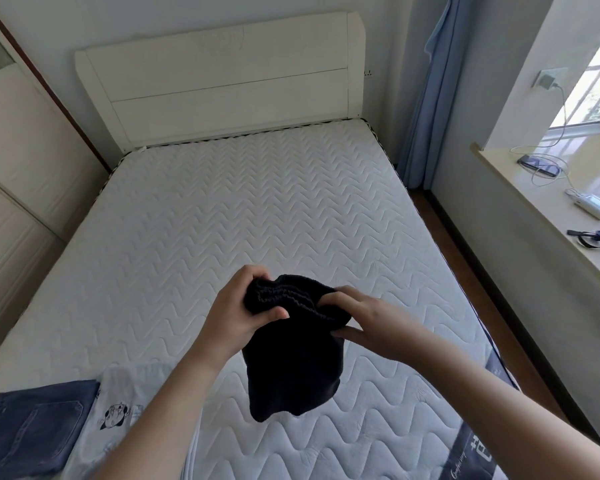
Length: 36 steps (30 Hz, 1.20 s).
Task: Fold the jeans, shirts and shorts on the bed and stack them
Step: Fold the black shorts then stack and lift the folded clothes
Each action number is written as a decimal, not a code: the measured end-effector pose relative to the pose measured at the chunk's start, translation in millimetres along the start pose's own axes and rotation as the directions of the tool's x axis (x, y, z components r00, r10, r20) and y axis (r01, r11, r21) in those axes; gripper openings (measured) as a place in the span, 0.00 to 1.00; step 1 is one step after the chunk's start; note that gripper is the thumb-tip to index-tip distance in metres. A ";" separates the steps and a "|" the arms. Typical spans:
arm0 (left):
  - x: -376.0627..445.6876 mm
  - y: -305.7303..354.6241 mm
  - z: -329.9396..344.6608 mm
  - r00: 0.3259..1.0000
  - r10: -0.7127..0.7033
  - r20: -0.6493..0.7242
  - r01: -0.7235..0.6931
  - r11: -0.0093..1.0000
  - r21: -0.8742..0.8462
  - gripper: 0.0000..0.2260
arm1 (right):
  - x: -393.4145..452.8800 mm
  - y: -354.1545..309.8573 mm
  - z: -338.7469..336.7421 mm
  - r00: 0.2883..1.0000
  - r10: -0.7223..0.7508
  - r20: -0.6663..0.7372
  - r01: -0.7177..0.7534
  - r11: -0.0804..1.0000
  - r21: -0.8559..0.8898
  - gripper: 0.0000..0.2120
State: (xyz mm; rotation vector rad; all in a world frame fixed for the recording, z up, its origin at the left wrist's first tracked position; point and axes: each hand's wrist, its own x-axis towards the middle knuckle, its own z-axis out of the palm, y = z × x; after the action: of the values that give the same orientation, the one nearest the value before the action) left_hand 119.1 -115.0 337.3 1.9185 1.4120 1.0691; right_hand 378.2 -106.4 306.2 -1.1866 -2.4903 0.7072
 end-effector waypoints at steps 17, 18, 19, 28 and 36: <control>-7.0 4.9 3.0 0.999 -0.026 -0.021 0.026 1.000 -0.003 0.25 | 2.5 7.9 4.0 0.984 0.011 0.175 0.071 0.887 -0.456 0.27; -7.8 4.8 3.5 1.000 -0.021 -0.009 0.021 1.000 0.002 0.25 | 2.6 7.9 4.3 0.985 0.022 0.169 0.062 0.877 -0.477 0.28; -8.7 4.4 3.8 1.000 -0.018 0.003 0.018 1.000 0.009 0.24 | 2.9 7.6 4.2 0.988 0.017 0.153 0.060 0.872 -0.485 0.28; -19.6 -0.5 5.5 0.987 0.051 0.152 -0.058 0.997 0.046 0.25 | 2.1 -8.1 -2.5 0.969 -0.035 0.247 0.137 0.900 -0.413 0.16; -26.3 -6.9 4.4 0.982 0.078 0.172 -0.091 0.993 0.070 0.23 | -0.4 -11.5 1.6 0.967 -0.033 0.252 0.139 0.898 -0.418 0.14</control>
State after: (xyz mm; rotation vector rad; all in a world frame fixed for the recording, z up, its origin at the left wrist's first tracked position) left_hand 115.4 -137.5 321.9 2.0875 1.3054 0.8771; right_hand 370.3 -113.4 311.1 -1.1722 -2.9929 0.2856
